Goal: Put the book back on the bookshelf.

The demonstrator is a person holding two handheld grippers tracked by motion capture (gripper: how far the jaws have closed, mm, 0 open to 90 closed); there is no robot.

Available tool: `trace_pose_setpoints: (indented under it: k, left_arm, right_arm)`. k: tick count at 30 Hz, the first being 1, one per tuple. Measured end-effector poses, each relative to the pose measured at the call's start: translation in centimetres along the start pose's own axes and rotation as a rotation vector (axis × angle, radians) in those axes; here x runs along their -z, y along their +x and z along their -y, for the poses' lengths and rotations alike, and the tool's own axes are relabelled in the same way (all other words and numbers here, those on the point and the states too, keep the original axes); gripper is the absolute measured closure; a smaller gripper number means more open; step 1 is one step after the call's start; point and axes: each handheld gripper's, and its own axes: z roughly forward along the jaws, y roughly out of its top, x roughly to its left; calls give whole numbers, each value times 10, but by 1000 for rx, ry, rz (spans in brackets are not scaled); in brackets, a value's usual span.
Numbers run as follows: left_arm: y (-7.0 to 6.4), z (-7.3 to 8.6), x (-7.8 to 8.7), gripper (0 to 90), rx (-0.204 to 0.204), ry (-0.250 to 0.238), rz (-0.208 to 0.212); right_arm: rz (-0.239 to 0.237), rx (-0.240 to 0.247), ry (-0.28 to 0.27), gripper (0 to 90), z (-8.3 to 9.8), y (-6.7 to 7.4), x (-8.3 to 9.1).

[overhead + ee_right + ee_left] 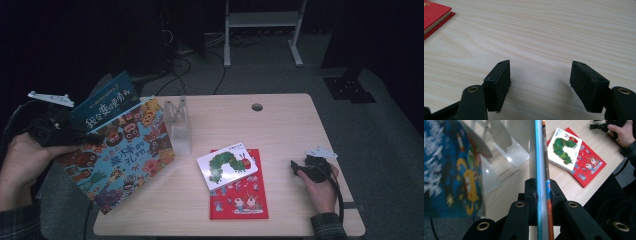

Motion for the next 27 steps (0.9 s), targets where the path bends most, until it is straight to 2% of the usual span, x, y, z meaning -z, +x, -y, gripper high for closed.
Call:
trace_pose_setpoints:
  k: [8, 13, 21, 27]
  left_arm:
    - [15, 21, 16, 806, 64, -14, -44]
    - [24, 29, 22, 806, 99, -19, -74]
    - [31, 32, 26, 806, 128, -25, -103]
    - [36, 30, 21, 806, 149, -26, -130]
  right_arm:
    - [1, -2, 1, 319, 0, 0, 0]
    - [1, 0, 0, 319, 0, 0, 0]
    - [5, -1, 1, 320, 0, -1, 0]
    - [5, -1, 1, 319, 0, -1, 0]
